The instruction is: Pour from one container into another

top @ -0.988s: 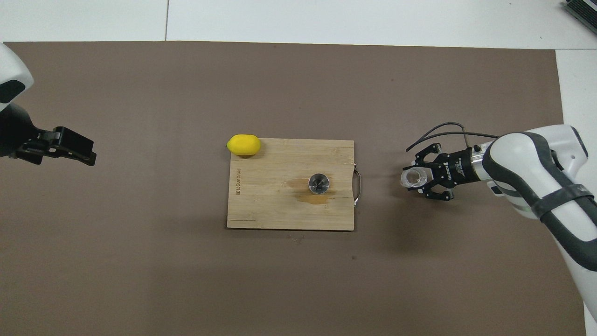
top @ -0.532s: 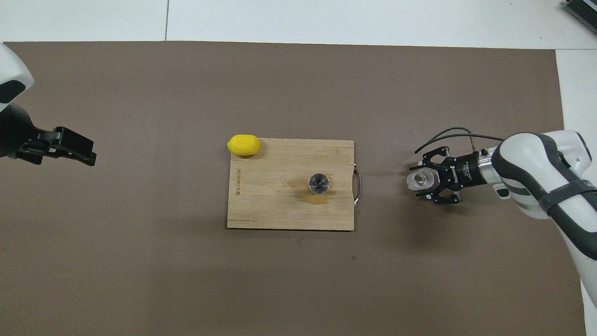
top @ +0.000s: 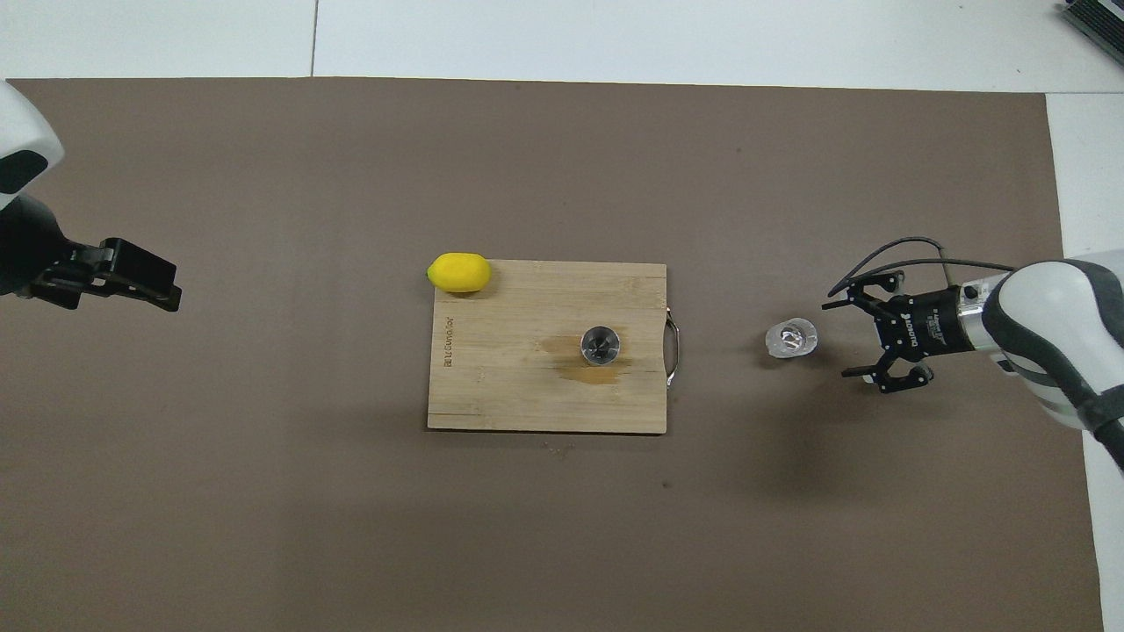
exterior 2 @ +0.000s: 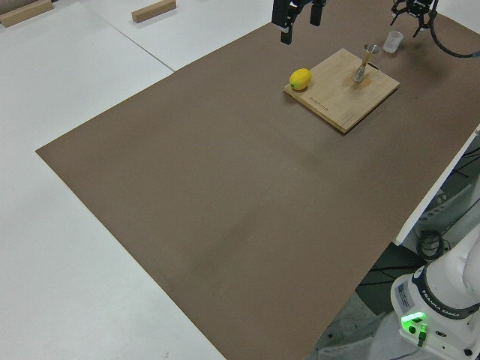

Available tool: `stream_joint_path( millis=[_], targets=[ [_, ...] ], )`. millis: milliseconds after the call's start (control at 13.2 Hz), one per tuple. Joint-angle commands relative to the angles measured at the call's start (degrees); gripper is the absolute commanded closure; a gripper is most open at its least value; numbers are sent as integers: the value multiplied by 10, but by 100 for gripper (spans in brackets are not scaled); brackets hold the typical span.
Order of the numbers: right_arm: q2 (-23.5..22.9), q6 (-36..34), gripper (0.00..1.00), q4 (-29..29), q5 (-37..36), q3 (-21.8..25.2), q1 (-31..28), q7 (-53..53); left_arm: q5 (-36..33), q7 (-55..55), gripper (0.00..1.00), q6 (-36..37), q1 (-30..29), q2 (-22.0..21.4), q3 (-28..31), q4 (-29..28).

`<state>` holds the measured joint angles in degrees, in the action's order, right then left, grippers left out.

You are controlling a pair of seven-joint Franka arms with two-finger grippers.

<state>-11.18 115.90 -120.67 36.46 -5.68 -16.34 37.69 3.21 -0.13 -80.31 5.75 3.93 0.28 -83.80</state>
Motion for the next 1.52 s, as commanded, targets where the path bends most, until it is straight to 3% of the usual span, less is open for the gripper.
stream_joint_path(
  millis=[0, 228, 608, 836, 1216, 1444],
  targets=[
    [48, -1, 0, -20, -48, -6, -12, -64, -3, -7, 0, -14, 5, -18, 4, -24],
    [62, -1, 0, -16, -115, -9, 20, -98, -3, -7, 0, -14, 5, -18, 4, -24],
    [90, -1, 0, -4, -325, -11, 147, -110, -3, -7, 0, -14, 5, -18, 4, -24],
    [122, -22, 0, 29, -332, -14, 165, -118, -3, -7, 0, -14, 5, -18, 4, -24],
    [127, -144, 0, 181, -353, -11, 155, -183, -7, -7, 0, -19, 4, -18, 7, -24],
    [131, -191, 0, 224, -392, -7, 155, -180, -12, -9, 0, -29, -26, -17, 9, -23]
  ],
)
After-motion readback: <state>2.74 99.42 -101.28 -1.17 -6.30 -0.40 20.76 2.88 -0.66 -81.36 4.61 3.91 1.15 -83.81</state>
